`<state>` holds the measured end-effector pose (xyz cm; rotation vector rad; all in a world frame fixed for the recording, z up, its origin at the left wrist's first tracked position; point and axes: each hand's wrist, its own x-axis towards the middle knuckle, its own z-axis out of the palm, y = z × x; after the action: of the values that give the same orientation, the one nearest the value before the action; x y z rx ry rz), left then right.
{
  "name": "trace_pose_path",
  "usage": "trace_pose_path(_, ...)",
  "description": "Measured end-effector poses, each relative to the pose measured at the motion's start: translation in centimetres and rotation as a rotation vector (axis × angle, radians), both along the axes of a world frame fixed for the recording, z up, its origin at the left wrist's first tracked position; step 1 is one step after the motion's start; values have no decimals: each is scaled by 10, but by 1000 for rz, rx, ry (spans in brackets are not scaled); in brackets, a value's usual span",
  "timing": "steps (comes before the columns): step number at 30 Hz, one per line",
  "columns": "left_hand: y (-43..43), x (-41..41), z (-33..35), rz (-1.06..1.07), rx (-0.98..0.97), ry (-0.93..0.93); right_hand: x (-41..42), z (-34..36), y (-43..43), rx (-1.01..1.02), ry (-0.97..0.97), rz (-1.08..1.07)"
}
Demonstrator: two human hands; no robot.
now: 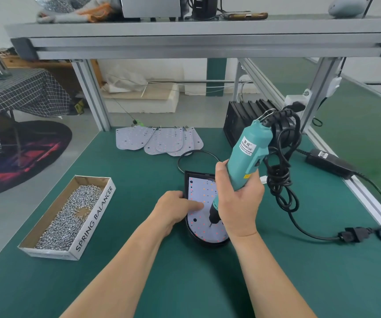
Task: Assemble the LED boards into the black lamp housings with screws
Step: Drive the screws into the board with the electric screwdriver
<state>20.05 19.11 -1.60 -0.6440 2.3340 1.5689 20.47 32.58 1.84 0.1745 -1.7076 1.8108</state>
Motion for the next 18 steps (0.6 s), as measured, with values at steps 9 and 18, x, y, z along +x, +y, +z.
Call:
trace_pose_path(9,0,0,1,-4,-43,-4,-5,0,-3,30,-76,53)
trace_pose_path(18,3,4,7,-12,-13,-12,12,35,12,-171,33,131)
